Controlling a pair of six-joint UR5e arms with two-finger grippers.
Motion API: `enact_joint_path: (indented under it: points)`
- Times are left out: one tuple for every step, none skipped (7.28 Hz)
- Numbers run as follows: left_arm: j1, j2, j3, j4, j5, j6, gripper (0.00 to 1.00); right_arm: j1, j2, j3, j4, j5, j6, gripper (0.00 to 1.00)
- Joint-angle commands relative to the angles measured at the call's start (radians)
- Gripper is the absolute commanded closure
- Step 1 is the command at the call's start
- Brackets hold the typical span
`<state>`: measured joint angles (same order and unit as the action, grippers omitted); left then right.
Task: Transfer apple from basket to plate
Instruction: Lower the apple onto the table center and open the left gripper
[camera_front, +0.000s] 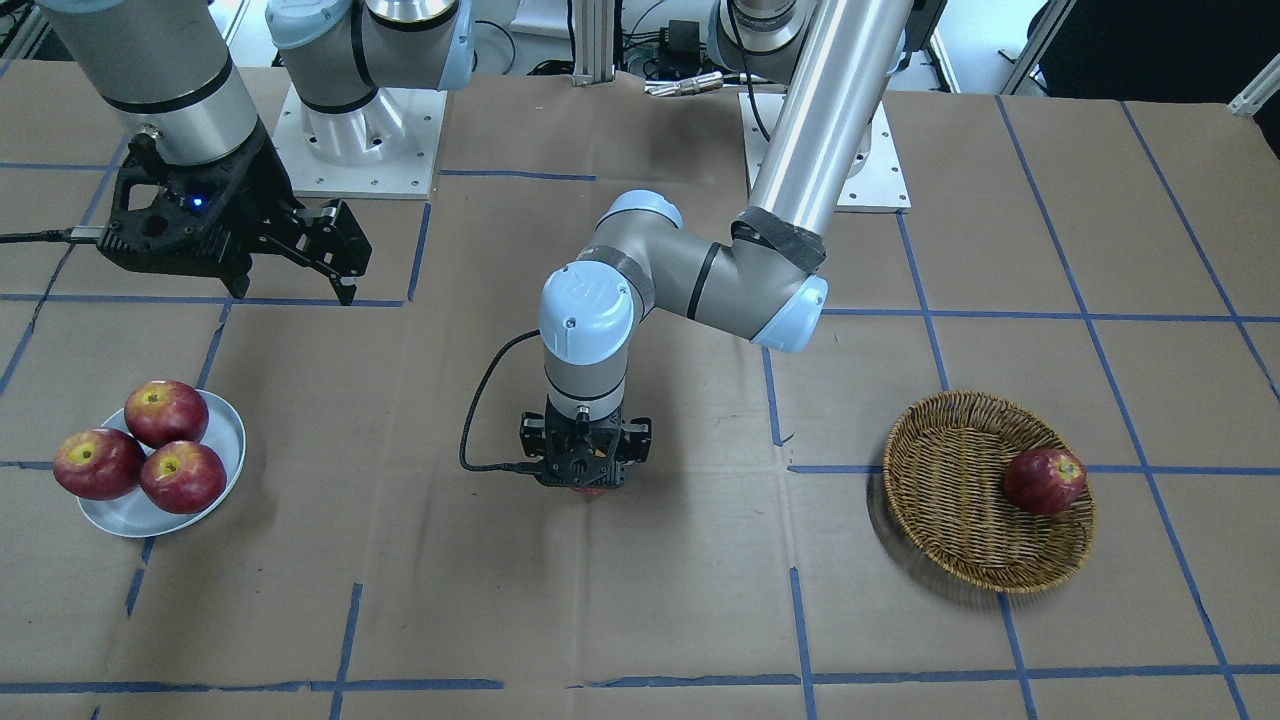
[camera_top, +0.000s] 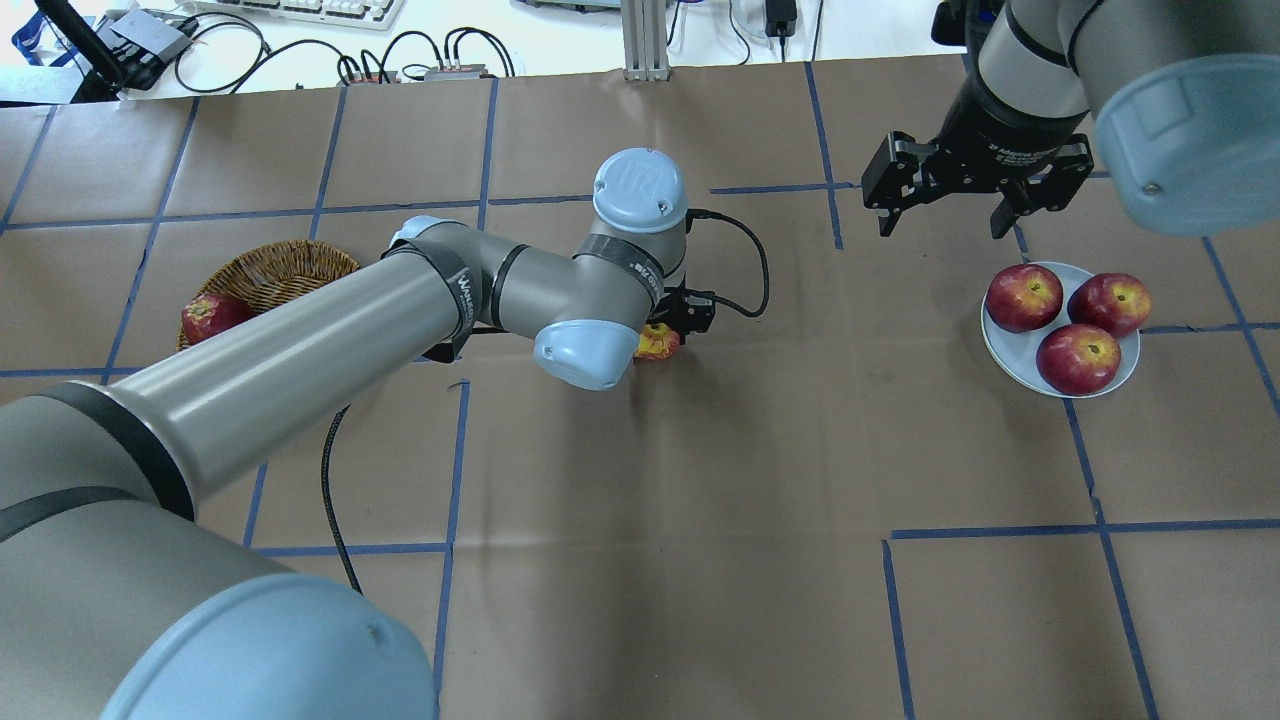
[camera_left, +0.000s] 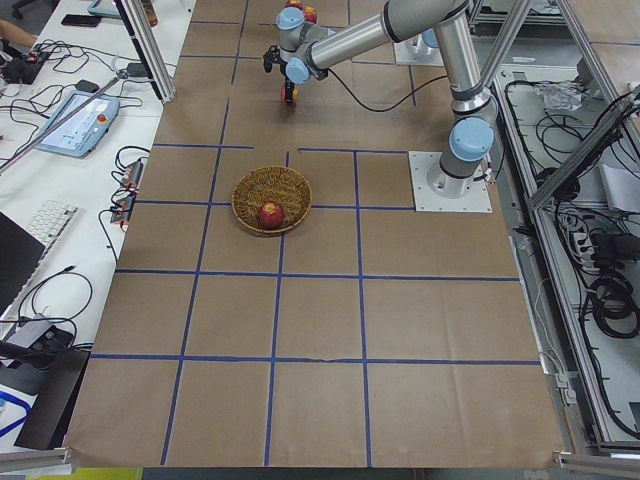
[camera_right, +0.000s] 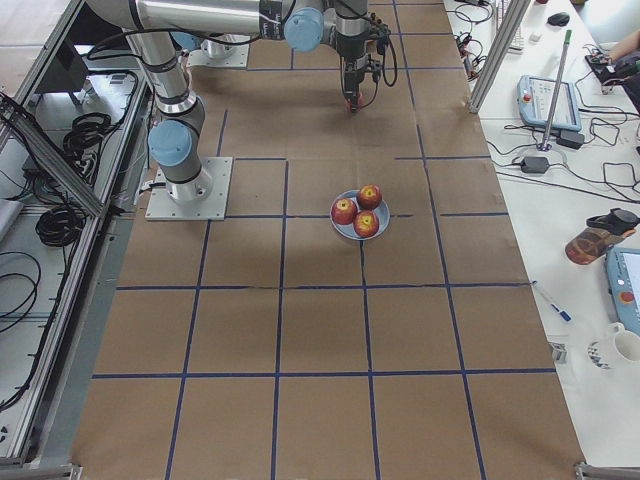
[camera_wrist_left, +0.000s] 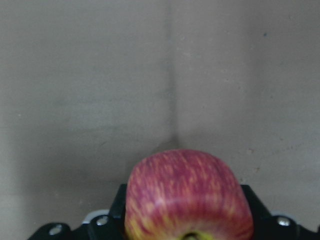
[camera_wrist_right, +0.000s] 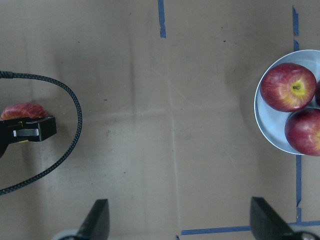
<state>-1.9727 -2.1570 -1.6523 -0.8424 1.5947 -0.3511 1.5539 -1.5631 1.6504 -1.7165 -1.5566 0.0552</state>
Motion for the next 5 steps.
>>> enact_joint_path:
  points:
    - [0.003,0.038,0.017,-0.029,0.005,0.006,0.01,0.0,0.0,-0.001,0.0,0.001,0.0,0.0]
    - [0.02,0.093,0.028,-0.09,0.011,0.027,0.01,0.0,0.0,-0.001,0.0,0.0,0.0,0.0]
    - [0.052,0.165,0.037,-0.2,0.019,0.071,0.01,0.0,0.0,-0.001,0.0,0.001,0.0,0.0]
    - [0.125,0.254,0.039,-0.298,0.018,0.151,0.01,0.001,0.0,0.0,0.0,0.001,0.0,0.0]
    - [0.183,0.357,0.04,-0.396,0.014,0.208,0.01,0.003,0.0,0.0,0.0,0.001,0.0,0.0]
